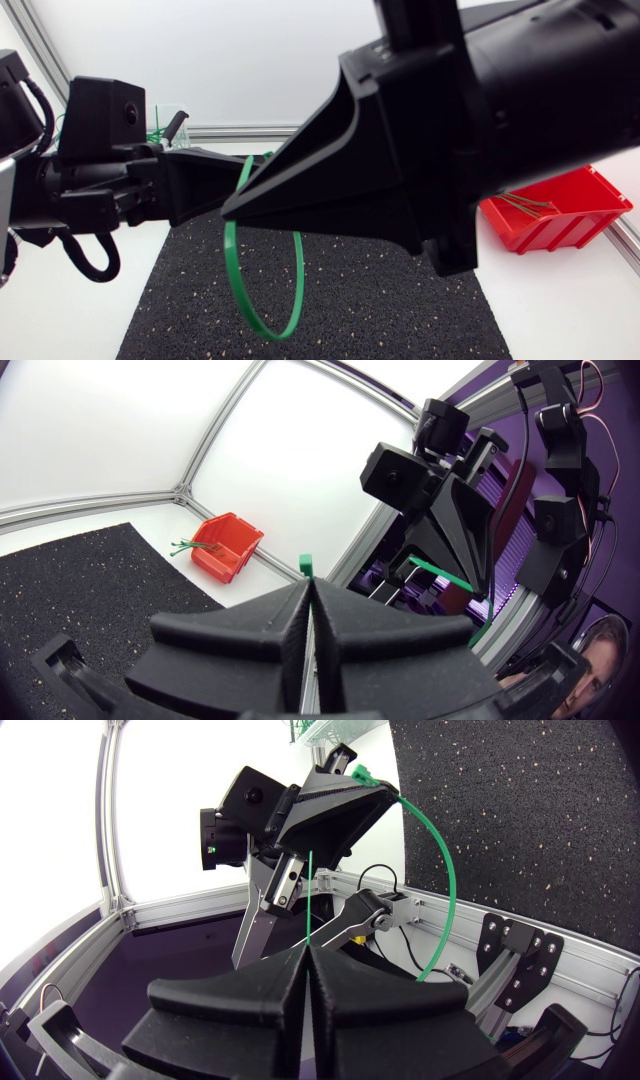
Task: Take a green cable tie from the red box, thread the tail through the head to close it, then place it in the transparent bin on the left.
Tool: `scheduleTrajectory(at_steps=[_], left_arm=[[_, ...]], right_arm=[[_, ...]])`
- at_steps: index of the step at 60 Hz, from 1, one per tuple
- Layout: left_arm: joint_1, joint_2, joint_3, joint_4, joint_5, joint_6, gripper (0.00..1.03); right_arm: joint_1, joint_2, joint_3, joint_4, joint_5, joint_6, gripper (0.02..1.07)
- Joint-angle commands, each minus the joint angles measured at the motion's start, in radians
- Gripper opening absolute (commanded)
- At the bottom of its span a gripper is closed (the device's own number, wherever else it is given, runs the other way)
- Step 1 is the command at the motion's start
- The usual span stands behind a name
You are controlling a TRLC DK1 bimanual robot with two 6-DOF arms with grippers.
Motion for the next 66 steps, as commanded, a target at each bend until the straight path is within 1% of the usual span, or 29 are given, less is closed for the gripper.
scheduleTrajectory(at_steps=[1, 12, 21, 29, 46, 66], left_arm=[[-0.010, -0.015, 0.016, 0.004, -0.013, -0.027, 0.04], [-0.019, -0.029, 0.026, 0.002, -0.027, -0.049, 0.04], [-0.020, -0.059, 0.054, -0.041, -0.030, -0.056, 0.04], [-0.028, -0.073, 0.059, -0.045, -0.038, -0.064, 0.04], [-0.051, -0.095, 0.028, -0.036, -0.059, -0.052, 0.04], [-0.053, -0.127, -0.006, -0.039, -0.071, -0.036, 0.04]], right_arm=[[0.004, -0.020, -0.021, -0.003, -0.010, 0.042, 0.07], [0.004, -0.021, -0.030, -0.002, -0.010, 0.045, 0.07], [0.008, -0.018, -0.042, 0.001, -0.010, 0.045, 0.07], [0.010, -0.029, -0.051, 0.009, -0.012, 0.045, 0.07], [0.010, -0.043, -0.063, 0.031, -0.010, 0.040, 0.07], [0.013, -0.049, -0.057, 0.049, -0.006, 0.037, 0.07]])
